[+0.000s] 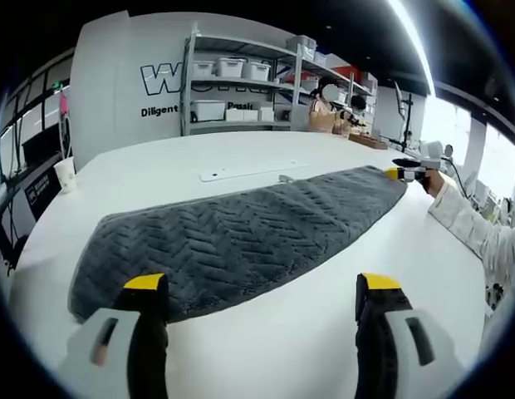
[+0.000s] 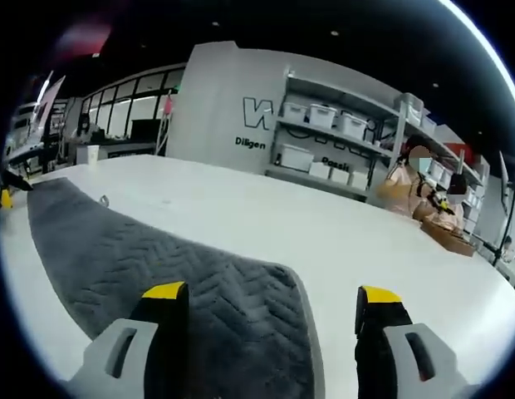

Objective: Open the folded towel by lifting each exposed corner and separating the folded layers until the towel lies flat within the target outline without major curled edges

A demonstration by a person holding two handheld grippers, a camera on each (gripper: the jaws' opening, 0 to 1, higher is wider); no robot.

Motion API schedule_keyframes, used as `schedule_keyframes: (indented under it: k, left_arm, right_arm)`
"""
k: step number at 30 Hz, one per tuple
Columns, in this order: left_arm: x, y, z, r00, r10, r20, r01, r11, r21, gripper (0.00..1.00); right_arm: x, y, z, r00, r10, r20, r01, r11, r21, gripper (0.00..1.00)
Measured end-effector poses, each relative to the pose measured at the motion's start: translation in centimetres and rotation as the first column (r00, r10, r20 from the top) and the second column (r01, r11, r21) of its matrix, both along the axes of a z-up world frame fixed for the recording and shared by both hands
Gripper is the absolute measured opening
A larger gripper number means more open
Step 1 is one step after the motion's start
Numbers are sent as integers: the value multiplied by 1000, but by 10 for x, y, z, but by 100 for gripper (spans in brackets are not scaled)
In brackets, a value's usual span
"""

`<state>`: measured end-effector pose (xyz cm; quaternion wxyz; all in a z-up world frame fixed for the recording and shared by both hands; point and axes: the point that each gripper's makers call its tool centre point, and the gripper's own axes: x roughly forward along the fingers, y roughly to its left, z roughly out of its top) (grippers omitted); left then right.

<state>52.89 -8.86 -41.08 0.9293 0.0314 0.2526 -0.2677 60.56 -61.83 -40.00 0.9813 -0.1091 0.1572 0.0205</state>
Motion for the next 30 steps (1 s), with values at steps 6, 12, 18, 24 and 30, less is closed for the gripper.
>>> schedule_keyframes:
  k: [6, 12, 18, 24, 30]
  left_arm:
    - [-1, 0, 1, 1000, 1, 3, -1, 1000, -1, 92]
    - [-1, 0, -1, 1000, -2, -4, 2, 1000, 3, 92]
    - [0, 1, -2, 1000, 7, -8, -7, 1000, 0, 91]
    - [-1, 3, -4, 1000, 11, -14, -11, 1000, 5, 91]
    - [0, 3, -4, 1000, 12, -14, -12, 1000, 10, 91]
  right_arm:
    - [2, -8, -4, 1000, -9, -14, 8, 1000, -8, 80]
    - [6, -13, -8, 999, -18, -29, 18, 1000, -2, 80]
    - [13, -17, 0, 1000, -13, -28, 12, 1000, -21, 81]
    - [24, -24, 7, 999, -24, -25, 23, 1000, -18, 84]
    - [33, -32, 1, 998, -51, -28, 51, 998, 28, 82]
